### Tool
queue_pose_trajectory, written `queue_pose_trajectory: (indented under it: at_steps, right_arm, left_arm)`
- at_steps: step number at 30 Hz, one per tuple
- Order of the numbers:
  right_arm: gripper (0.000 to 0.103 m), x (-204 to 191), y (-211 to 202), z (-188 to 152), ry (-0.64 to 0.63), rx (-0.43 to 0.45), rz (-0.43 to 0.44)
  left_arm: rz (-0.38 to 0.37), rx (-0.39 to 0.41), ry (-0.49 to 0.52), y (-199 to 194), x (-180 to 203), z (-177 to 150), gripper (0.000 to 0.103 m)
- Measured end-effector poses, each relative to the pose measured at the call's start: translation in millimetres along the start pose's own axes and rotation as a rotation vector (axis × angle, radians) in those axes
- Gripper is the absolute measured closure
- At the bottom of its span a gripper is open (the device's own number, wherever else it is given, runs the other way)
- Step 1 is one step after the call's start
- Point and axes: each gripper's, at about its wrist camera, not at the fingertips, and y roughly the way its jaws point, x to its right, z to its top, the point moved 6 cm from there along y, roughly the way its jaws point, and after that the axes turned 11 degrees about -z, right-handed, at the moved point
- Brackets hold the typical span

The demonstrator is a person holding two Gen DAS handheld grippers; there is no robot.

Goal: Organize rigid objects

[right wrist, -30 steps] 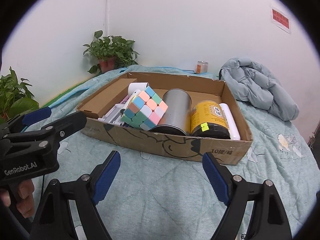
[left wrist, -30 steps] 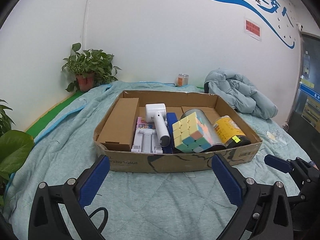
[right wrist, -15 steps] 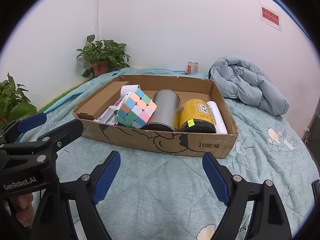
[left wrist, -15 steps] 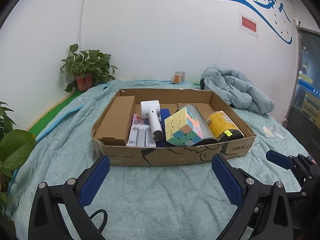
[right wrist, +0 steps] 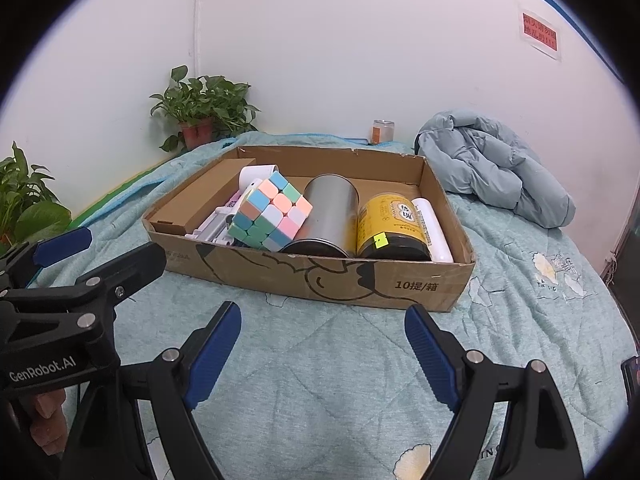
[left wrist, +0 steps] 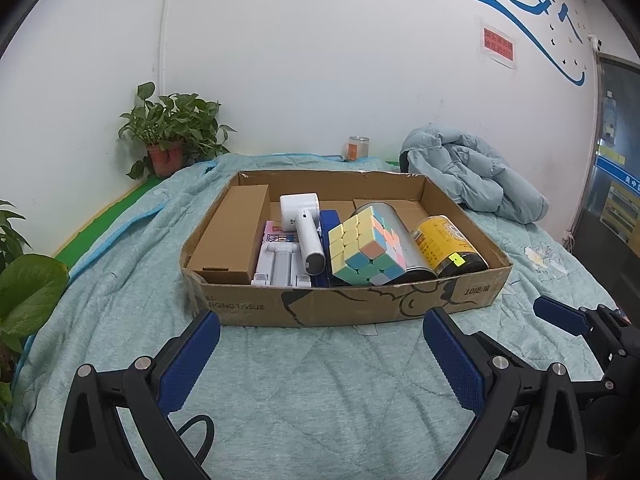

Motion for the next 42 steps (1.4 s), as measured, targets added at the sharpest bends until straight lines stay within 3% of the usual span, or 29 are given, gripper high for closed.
queue_pose_trajectory:
  at_steps: [42]
  right_arm:
    - [0.019, -4, 14, 2, -0.015, -0.024, -0.015]
  left_arm:
    - [-0.013, -0.047, 0.007, 29, -21, 0, 0.001]
